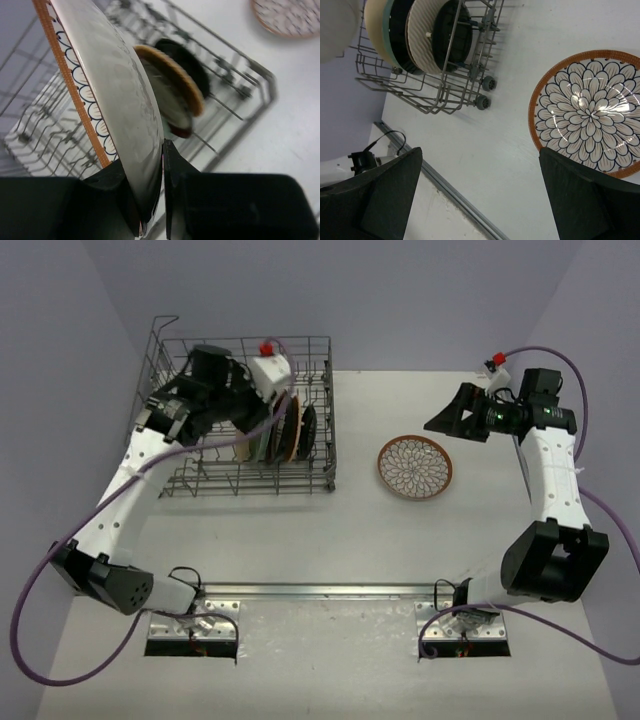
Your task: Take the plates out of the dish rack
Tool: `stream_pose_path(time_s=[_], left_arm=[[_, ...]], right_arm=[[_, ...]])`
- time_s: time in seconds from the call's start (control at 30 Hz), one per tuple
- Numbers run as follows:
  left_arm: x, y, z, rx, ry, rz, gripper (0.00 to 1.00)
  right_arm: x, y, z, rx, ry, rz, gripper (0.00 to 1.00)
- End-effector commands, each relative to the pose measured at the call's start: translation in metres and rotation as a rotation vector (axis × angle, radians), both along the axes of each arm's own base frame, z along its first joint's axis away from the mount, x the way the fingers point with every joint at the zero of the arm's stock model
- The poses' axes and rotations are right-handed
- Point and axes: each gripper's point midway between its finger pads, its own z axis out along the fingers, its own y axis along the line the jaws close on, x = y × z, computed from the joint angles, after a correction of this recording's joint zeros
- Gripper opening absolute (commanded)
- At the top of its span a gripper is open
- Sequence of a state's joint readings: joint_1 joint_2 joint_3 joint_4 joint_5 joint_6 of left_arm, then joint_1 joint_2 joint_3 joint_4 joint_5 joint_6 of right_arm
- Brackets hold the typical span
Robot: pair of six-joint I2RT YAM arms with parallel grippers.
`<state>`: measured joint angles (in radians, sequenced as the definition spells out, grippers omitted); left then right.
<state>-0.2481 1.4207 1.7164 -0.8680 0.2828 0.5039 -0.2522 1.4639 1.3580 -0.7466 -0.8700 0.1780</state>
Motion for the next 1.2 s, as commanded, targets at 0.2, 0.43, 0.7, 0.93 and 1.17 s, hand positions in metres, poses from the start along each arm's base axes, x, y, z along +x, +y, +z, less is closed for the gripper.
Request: stream_pose_path(time_s=[0.2,0.43,0.7,0.93,1.17], left_arm=[[-0.081,-0.073,-0.012,0.681,-0.488,-0.389,0.0],[-0.123,-0.117,-0.039,0.964,-0.821,-0.612,0.0],[-0.141,-0.151,-0.015,0.89,-0.89,-0.614,0.0],[-0.142,-0.148,-0.015,0.899,-0.917,-0.607,0.0],[-0.138,-0.143,-0.017,0.901,-0.925,-0.552,0.07]], right_arm=[[0.0,0.028,0.061,0.068,-0.157,0.059,0.99],[-0.016,0.086,0.049,0.022,-0.126,0.221,0.97],[-0.045,0.135,0.004,-0.041,-0.044,0.373,0.93],[-0.06,0.148,-0.029,-0.109,-0.021,0.442,0.76],[-0.07,0.154,-0.027,-0.093,-0.025,0.484,0.09]])
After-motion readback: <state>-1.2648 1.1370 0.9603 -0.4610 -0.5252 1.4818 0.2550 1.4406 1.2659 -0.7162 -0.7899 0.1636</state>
